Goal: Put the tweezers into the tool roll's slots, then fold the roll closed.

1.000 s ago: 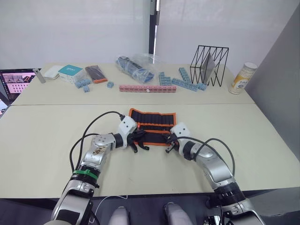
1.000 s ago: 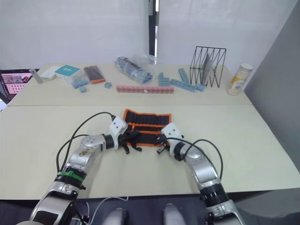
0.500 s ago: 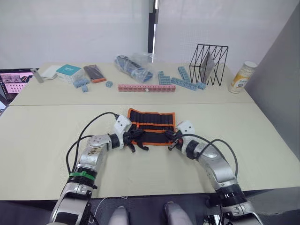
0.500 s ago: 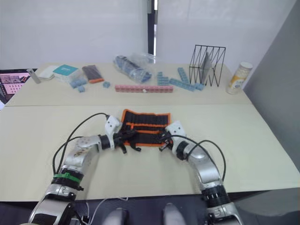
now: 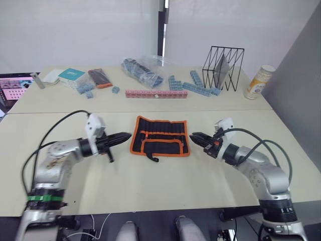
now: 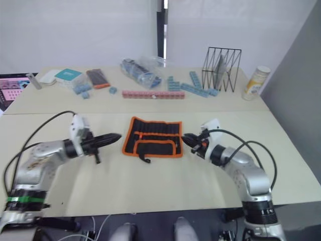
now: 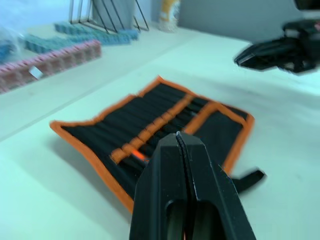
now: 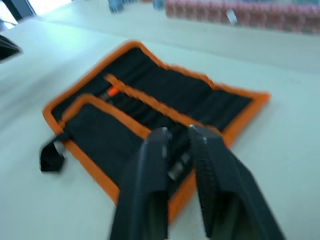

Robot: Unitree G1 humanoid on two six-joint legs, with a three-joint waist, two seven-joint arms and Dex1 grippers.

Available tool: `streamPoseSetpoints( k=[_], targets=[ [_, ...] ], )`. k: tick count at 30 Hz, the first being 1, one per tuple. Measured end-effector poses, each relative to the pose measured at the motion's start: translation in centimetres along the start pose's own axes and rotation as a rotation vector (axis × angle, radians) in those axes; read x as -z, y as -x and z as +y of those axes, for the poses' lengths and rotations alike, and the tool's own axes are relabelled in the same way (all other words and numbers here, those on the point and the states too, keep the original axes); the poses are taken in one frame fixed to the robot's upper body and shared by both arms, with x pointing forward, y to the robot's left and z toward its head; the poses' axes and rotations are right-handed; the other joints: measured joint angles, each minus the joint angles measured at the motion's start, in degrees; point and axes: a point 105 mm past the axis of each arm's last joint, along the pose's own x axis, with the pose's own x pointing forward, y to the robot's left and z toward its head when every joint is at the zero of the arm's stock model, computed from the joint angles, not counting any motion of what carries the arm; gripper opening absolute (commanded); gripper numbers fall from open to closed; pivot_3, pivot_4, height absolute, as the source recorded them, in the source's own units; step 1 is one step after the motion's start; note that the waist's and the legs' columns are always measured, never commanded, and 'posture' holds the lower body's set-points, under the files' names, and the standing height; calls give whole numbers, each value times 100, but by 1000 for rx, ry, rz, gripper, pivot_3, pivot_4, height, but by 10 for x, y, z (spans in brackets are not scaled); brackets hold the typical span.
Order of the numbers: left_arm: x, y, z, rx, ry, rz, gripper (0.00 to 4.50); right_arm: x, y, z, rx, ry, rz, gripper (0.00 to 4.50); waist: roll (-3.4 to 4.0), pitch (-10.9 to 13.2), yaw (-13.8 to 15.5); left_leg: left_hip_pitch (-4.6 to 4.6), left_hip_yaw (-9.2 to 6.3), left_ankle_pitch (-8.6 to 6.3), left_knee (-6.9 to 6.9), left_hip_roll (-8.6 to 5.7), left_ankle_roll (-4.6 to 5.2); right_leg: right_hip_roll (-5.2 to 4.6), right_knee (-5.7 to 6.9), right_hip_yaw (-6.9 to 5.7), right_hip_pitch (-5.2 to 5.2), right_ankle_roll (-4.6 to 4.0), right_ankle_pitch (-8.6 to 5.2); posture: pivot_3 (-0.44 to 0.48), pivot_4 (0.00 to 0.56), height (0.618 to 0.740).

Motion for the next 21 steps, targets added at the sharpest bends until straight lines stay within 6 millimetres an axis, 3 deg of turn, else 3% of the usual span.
streamPoseSetpoints(
  k=[2, 8, 16, 21],
  targets=[
    [0, 21, 8, -41, -15, 38, 0, -5, 0, -4, 8, -19, 12, 2581, 1, 1, -17, 3, -1, 0, -4, 1, 0, 0, 3, -1, 0, -12, -8, 0, 150, 737],
    [12, 45, -2, -62, 48, 79, 1825, -6, -9, 1, -38, -84, 71, 4500, -1, 4, -4, -12, -1, -1, -3, -1, -1, -4, -7, 0, -2, -6, -10, 0, 150, 737],
    [17, 59, -21, -82, 83, 98, 4465, 3, -33, 9, -53, -163, 143, 4500, -1, 5, 12, -13, -2, -1, -4, 0, -1, -4, -3, -4, -9, -8, -11, 0, 150, 737],
    [20, 60, -28, -81, 92, 115, 4465, 17, -42, 9, -29, -226, 198, 4500, 1, 6, 20, -15, 0, -1, -4, 0, -1, -4, -2, -3, -13, -9, -11, 0, 150, 737]
  ],
)
